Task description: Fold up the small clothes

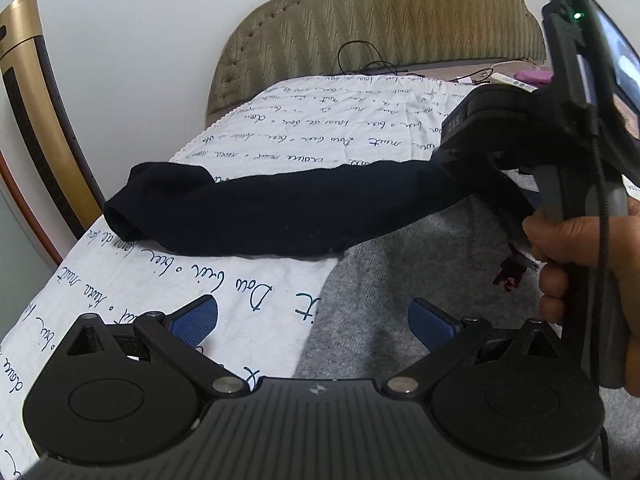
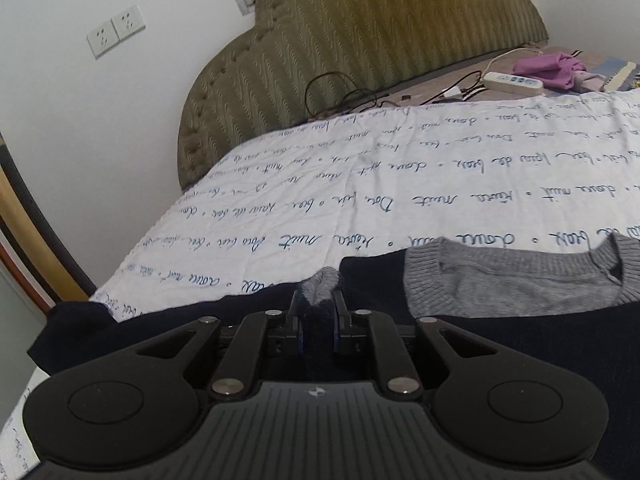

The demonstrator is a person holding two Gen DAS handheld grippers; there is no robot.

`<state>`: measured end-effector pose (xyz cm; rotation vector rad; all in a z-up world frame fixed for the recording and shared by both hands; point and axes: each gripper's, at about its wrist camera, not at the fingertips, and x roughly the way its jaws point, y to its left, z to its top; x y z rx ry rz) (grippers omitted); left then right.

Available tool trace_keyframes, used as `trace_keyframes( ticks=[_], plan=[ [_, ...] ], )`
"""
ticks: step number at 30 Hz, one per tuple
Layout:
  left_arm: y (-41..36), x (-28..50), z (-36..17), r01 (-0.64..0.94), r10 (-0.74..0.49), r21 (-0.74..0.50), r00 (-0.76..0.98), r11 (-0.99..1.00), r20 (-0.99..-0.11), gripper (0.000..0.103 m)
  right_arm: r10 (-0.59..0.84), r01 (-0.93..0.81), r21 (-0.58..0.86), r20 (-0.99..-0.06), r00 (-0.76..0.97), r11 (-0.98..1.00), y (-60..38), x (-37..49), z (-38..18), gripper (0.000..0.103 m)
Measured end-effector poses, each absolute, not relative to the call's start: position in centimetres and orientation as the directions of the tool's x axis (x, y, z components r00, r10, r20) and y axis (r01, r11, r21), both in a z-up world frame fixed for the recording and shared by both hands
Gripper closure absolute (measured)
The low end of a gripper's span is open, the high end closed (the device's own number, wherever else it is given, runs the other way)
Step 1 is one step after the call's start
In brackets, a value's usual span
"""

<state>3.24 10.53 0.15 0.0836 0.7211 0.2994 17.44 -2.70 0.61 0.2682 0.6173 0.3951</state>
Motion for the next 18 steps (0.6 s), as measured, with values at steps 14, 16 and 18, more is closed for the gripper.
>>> trace_keyframes(
  ticks=[14,16,18],
  plan=[
    [11.8,3.5,0.0,-0.271,0.288,0.133,0.685,0.953,-0.669,0.000,0.575,-0.322,0.488,-0.566,0.591,0.811,-4.3,17.5,-1.3,0.045],
    [12.0,3.4,0.2,-0.275,0.294,0.138,0.688,0.952,-0.663,0.000,0.570,-0.317,0.490,-0.549,0.611,0.812,-4.4,16.8,-1.1,0.042],
    [12.3,3.4,0.2,-0.285,0.302,0.138,0.686,0.949,-0.661,0.000,0.604,-0.333,0.527,-0.506,0.616,0.782,-4.7,16.2,-0.5,0.041]
  ],
)
